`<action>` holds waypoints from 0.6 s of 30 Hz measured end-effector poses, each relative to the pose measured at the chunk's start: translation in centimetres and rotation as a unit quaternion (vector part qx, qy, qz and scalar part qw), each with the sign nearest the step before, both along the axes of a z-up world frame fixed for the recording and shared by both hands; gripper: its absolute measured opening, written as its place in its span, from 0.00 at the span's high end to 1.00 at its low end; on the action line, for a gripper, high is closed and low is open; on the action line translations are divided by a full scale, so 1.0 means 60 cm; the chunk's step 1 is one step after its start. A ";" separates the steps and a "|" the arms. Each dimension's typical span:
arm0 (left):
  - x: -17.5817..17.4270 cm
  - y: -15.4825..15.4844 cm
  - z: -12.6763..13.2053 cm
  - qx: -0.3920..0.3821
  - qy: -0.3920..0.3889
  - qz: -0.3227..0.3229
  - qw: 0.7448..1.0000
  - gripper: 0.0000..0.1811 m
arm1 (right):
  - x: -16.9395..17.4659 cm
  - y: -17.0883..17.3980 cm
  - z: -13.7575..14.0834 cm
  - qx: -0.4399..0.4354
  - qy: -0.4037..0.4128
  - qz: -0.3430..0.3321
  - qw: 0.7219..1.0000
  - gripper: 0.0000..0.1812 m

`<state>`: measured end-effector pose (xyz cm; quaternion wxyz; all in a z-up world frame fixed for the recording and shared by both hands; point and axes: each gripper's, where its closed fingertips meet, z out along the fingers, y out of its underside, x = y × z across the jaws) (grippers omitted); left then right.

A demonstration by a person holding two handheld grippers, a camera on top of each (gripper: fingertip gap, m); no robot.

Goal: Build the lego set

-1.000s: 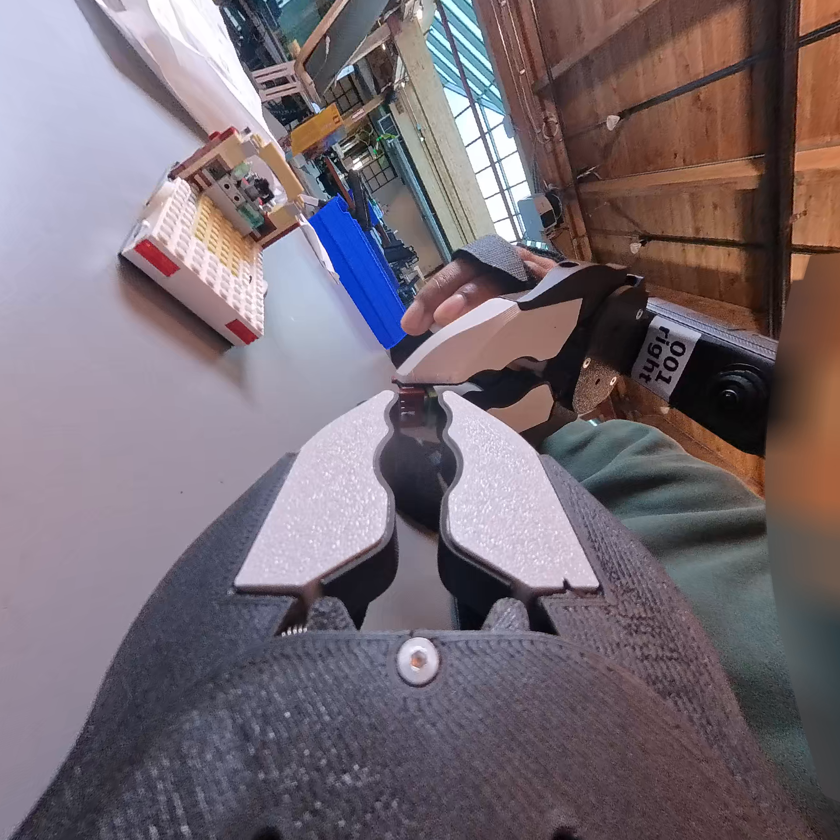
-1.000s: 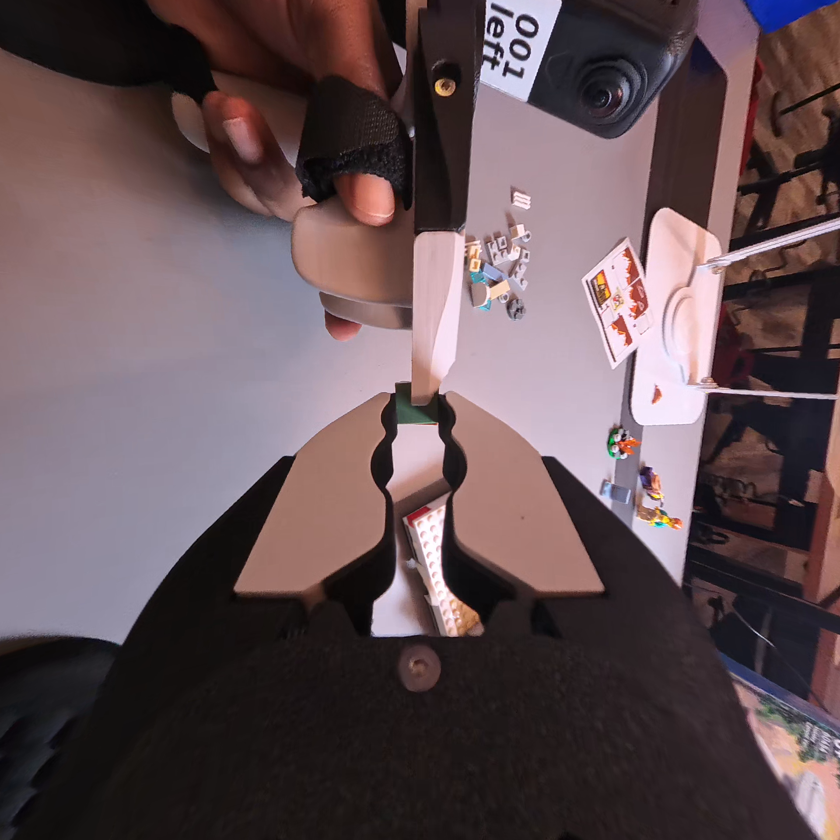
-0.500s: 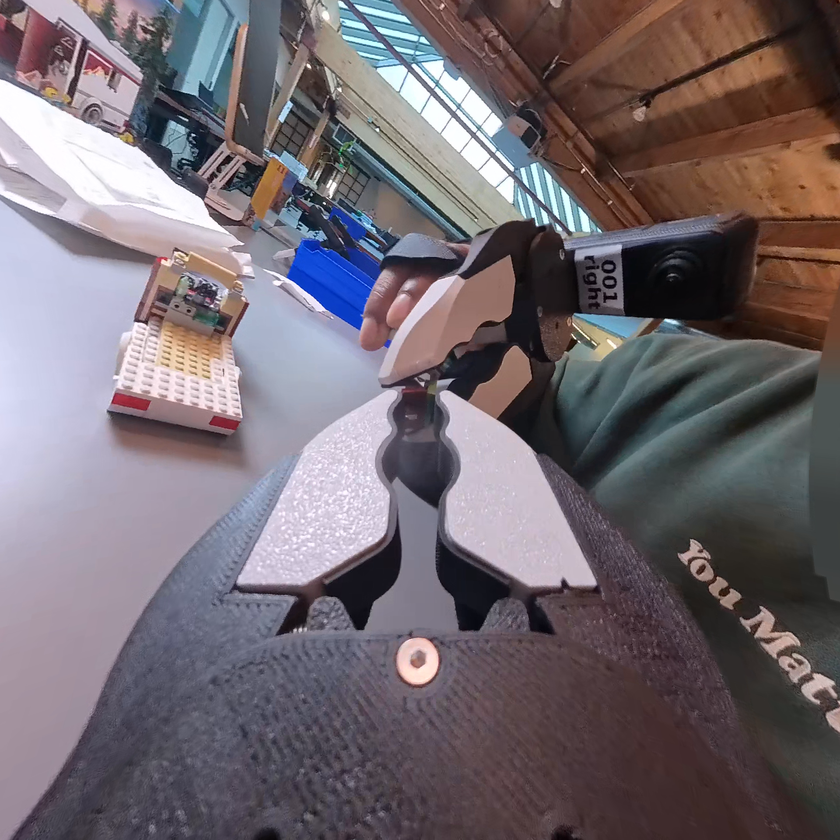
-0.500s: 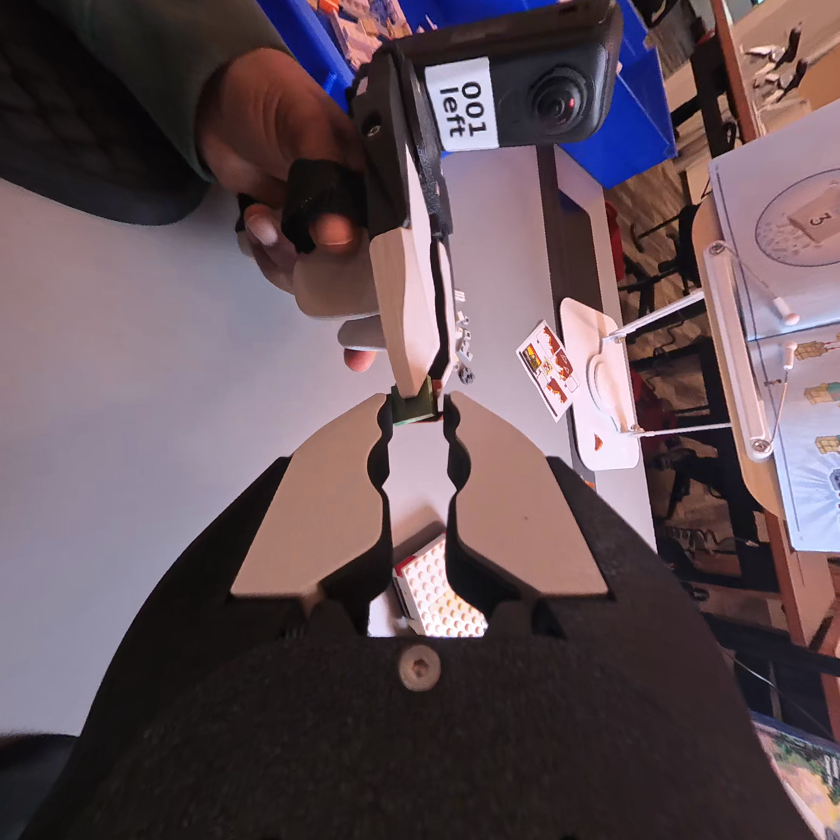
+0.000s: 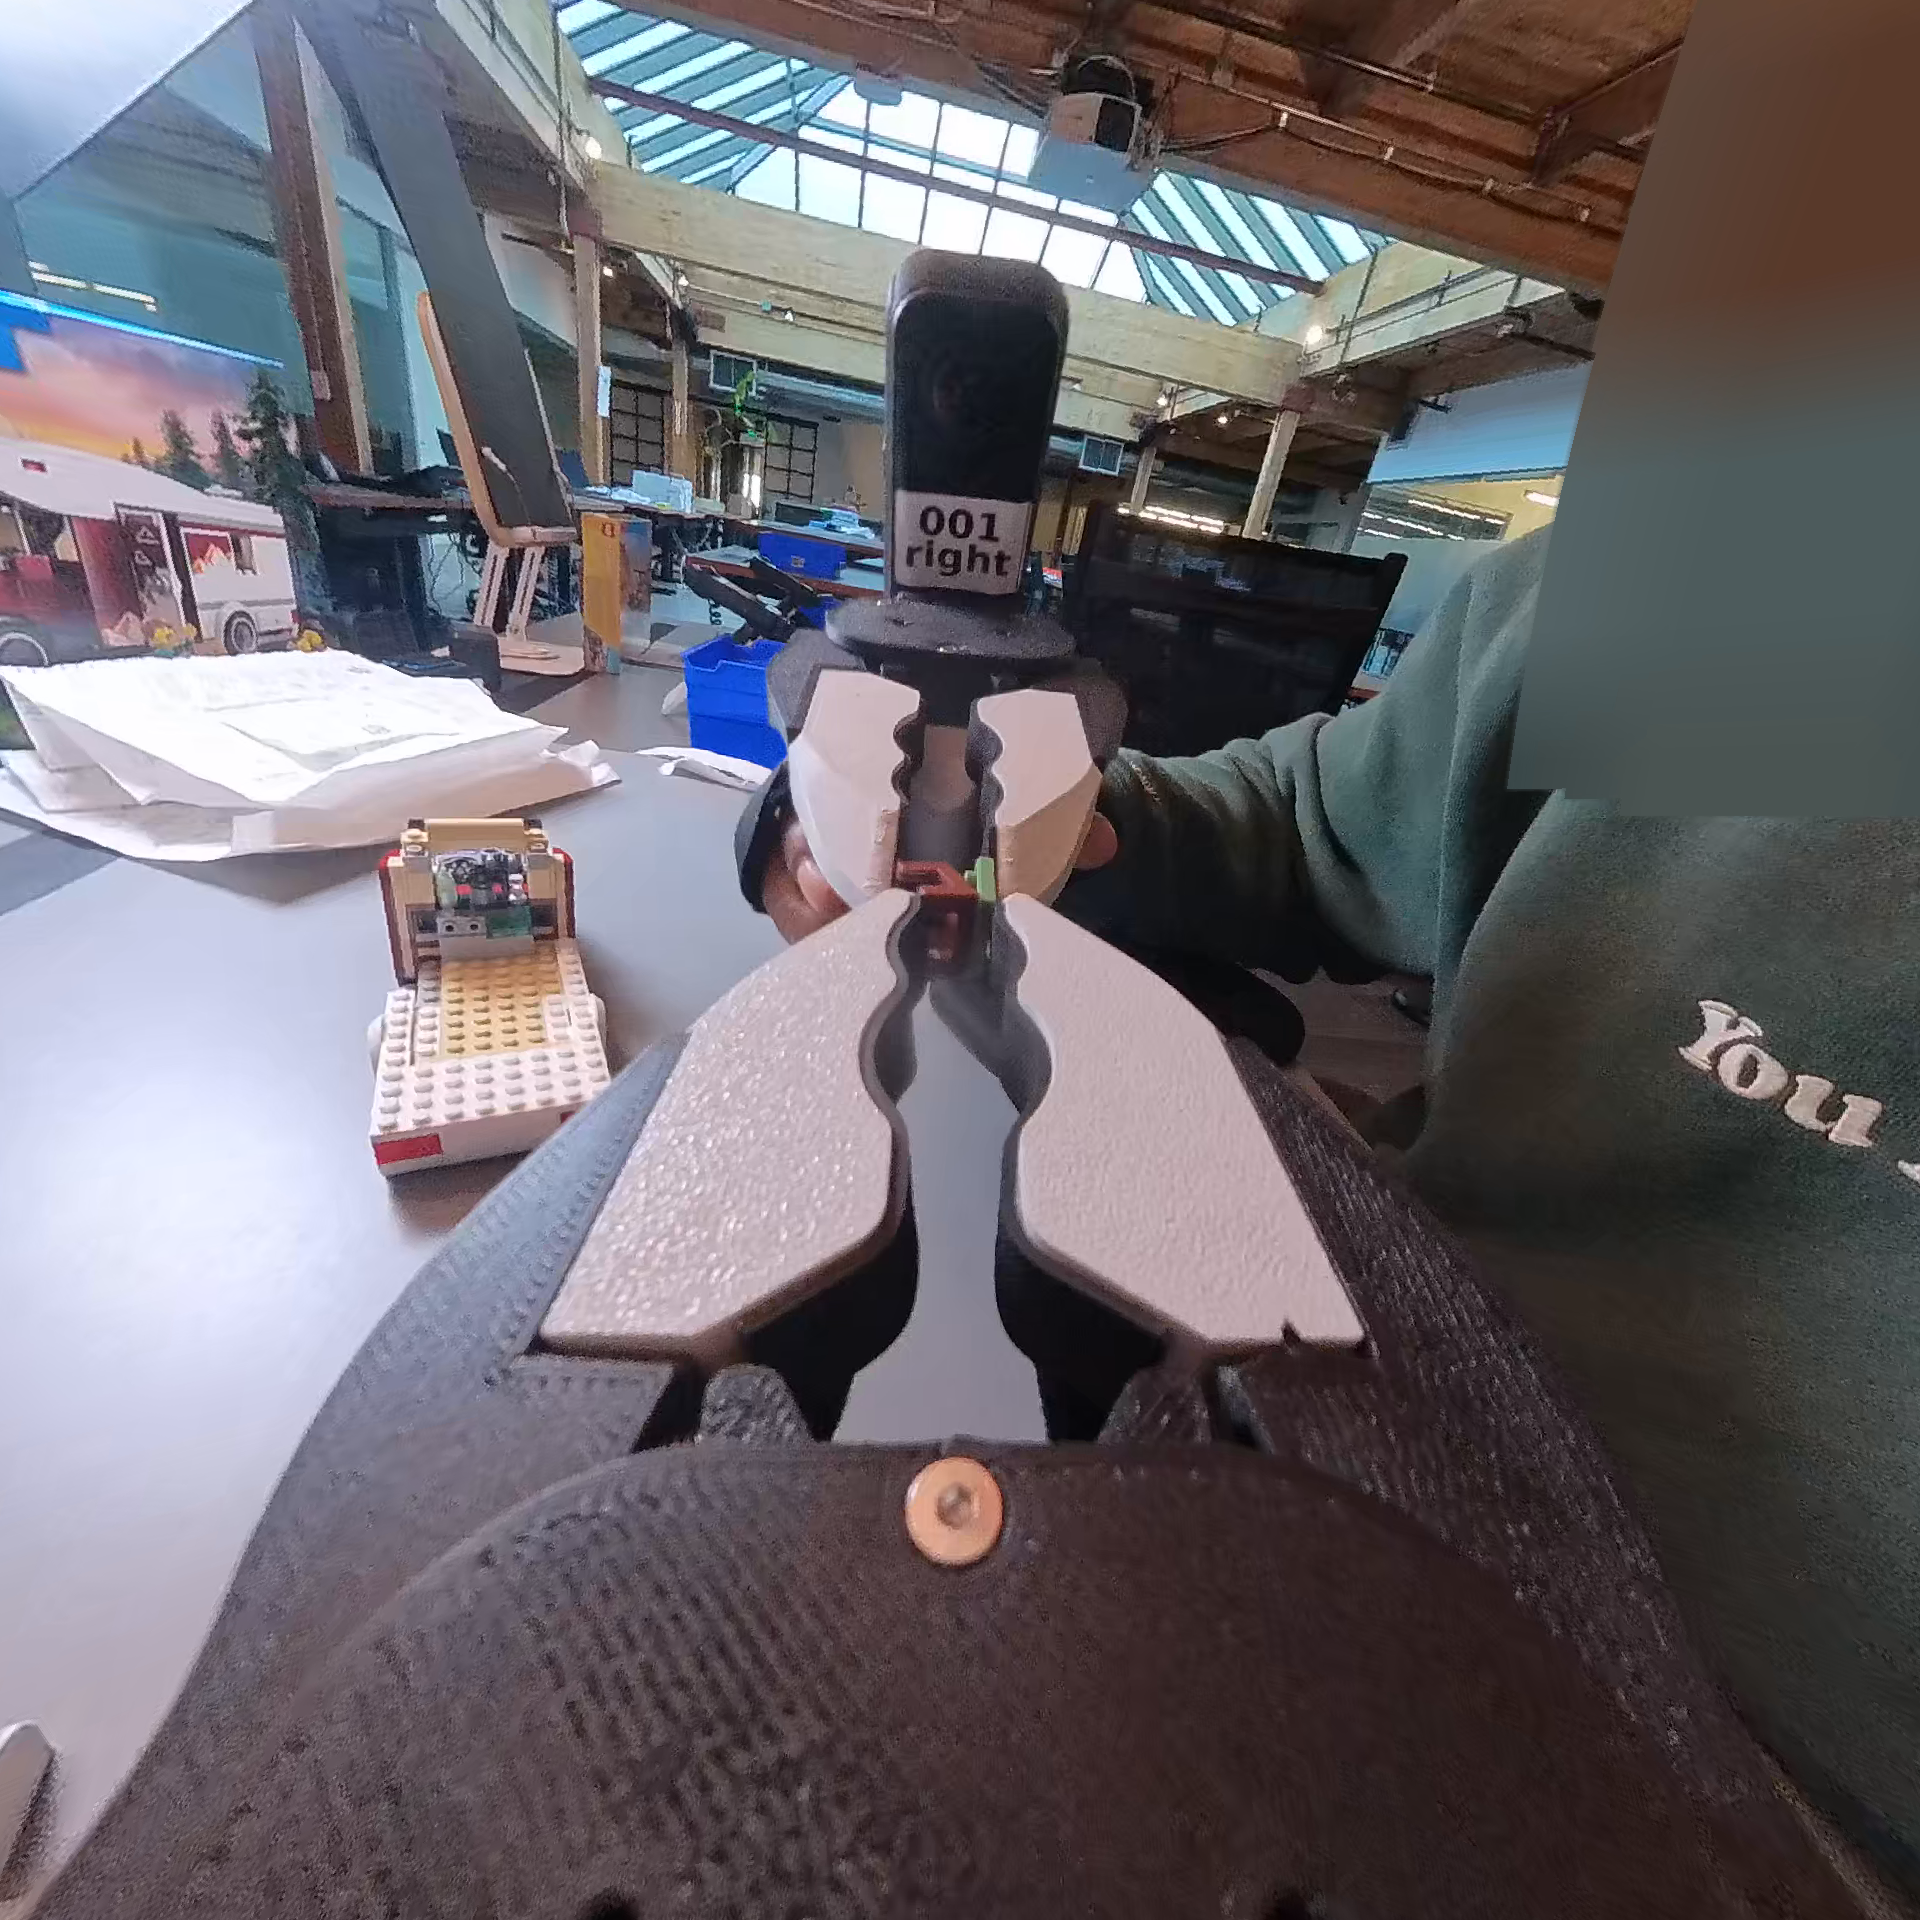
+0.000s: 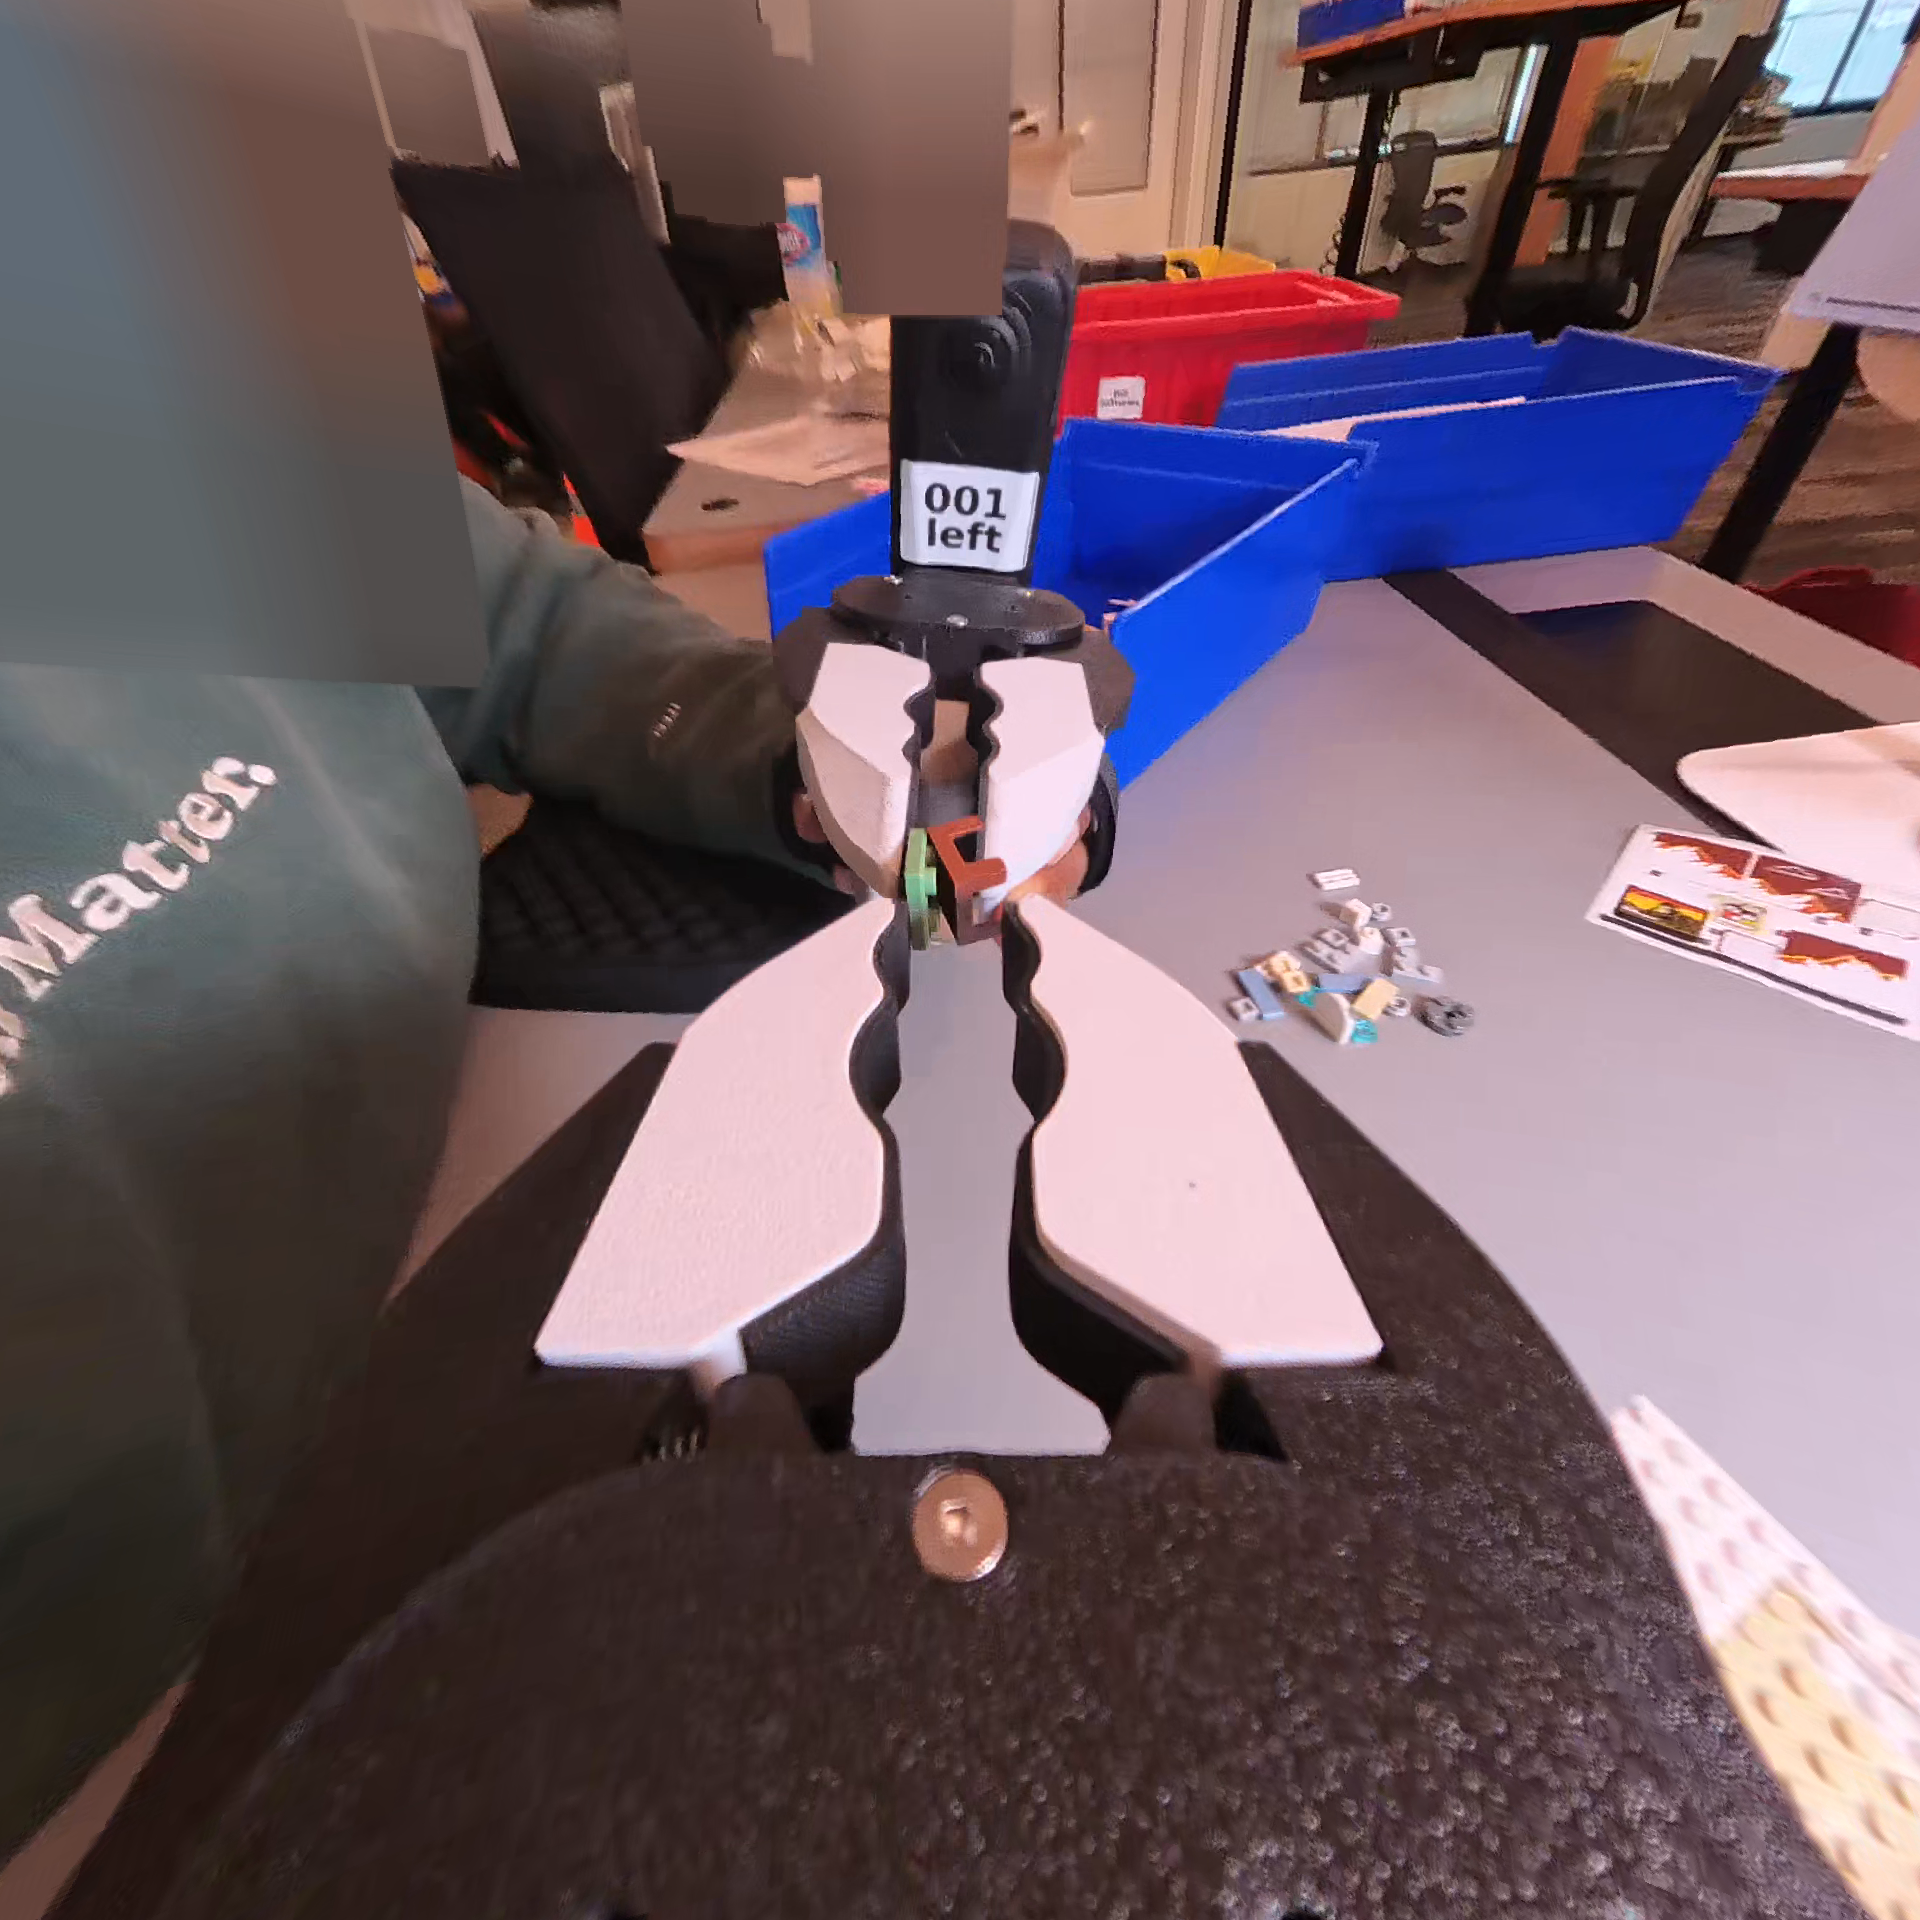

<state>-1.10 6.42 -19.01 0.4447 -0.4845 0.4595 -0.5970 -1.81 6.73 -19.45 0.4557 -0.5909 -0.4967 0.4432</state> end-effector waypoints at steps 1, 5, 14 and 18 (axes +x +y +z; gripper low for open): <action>-0.001 -0.003 0.002 0.008 -0.005 0.000 1.000 0.94 | -0.001 -0.003 0.002 -0.005 0.009 0.003 1.000 0.91; 0.000 -0.017 0.008 0.060 -0.016 0.007 0.998 0.94 | -0.004 -0.015 0.008 -0.021 0.034 0.022 0.999 0.91; 0.000 -0.023 0.012 0.111 -0.025 0.020 0.993 0.93 | -0.003 -0.024 0.013 0.035 0.056 0.012 0.998 0.95; 0.001 -0.022 0.011 0.127 -0.017 0.033 0.991 0.93 | -0.002 -0.022 0.013 0.049 0.056 0.003 0.997 0.95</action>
